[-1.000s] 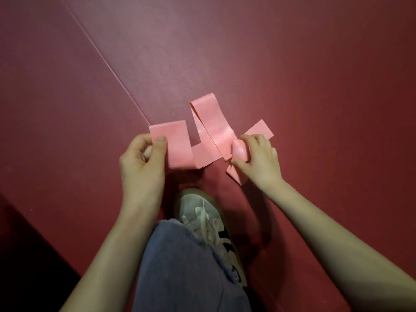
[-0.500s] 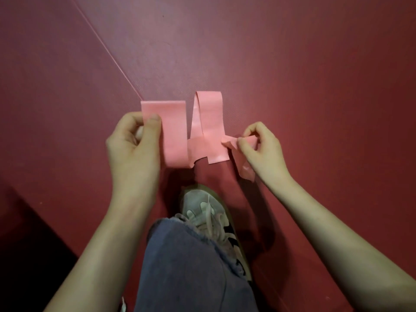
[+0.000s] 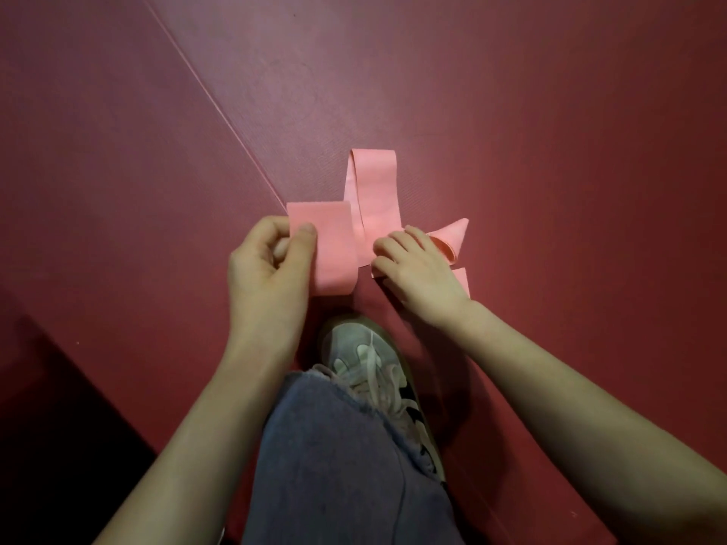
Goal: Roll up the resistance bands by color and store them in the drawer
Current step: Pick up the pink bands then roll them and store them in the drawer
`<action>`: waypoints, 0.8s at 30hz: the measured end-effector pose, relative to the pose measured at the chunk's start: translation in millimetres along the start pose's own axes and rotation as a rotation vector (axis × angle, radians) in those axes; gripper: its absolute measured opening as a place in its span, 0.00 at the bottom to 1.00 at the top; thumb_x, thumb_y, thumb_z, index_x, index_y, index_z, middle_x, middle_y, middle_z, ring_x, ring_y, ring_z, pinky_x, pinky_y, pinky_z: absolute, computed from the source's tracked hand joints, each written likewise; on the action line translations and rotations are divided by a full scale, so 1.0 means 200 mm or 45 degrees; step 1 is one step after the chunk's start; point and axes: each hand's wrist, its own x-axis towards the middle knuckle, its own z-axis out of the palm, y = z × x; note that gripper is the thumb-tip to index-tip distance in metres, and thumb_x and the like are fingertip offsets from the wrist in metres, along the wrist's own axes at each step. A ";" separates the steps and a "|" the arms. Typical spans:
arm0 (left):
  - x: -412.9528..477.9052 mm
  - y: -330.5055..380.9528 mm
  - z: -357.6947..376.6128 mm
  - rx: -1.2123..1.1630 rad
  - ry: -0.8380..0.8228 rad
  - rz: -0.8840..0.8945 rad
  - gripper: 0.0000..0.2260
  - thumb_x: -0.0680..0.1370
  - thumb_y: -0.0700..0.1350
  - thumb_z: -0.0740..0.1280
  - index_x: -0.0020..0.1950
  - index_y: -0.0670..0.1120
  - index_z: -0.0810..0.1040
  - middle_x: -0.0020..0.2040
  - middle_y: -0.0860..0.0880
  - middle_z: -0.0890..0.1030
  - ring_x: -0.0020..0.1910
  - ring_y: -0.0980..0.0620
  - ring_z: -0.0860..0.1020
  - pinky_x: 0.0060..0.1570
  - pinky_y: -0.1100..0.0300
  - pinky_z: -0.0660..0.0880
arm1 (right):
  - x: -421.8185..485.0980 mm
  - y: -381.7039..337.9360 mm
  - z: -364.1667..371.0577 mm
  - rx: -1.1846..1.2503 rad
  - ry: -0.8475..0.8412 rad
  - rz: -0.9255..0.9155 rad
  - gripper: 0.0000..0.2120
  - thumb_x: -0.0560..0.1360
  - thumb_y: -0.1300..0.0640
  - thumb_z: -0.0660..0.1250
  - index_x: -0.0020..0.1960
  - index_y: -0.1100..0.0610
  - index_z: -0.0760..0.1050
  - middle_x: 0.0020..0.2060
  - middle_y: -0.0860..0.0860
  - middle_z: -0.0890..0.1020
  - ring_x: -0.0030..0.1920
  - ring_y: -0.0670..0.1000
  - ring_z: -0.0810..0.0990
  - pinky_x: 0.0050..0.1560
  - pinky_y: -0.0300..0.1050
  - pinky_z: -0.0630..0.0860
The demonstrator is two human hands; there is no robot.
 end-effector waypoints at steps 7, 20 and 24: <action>0.00 -0.04 0.00 -0.049 -0.003 -0.034 0.12 0.77 0.41 0.62 0.33 0.50 0.73 0.22 0.57 0.71 0.26 0.61 0.66 0.27 0.64 0.66 | -0.03 -0.01 -0.02 0.338 -0.133 0.211 0.15 0.73 0.58 0.52 0.48 0.65 0.74 0.52 0.59 0.77 0.53 0.59 0.76 0.56 0.48 0.71; 0.01 0.03 0.00 -0.157 -0.028 0.151 0.12 0.77 0.36 0.60 0.36 0.48 0.71 0.20 0.61 0.73 0.22 0.66 0.69 0.27 0.77 0.65 | 0.01 -0.17 -0.42 0.983 -0.009 0.397 0.10 0.69 0.58 0.55 0.45 0.58 0.72 0.33 0.50 0.76 0.36 0.50 0.72 0.46 0.48 0.69; 0.04 0.09 0.00 -0.159 0.016 0.273 0.12 0.77 0.36 0.60 0.36 0.48 0.70 0.19 0.61 0.70 0.20 0.65 0.67 0.25 0.77 0.62 | -0.03 -0.23 -0.55 1.293 -0.253 0.349 0.08 0.69 0.60 0.58 0.38 0.47 0.70 0.25 0.38 0.73 0.29 0.37 0.71 0.34 0.29 0.65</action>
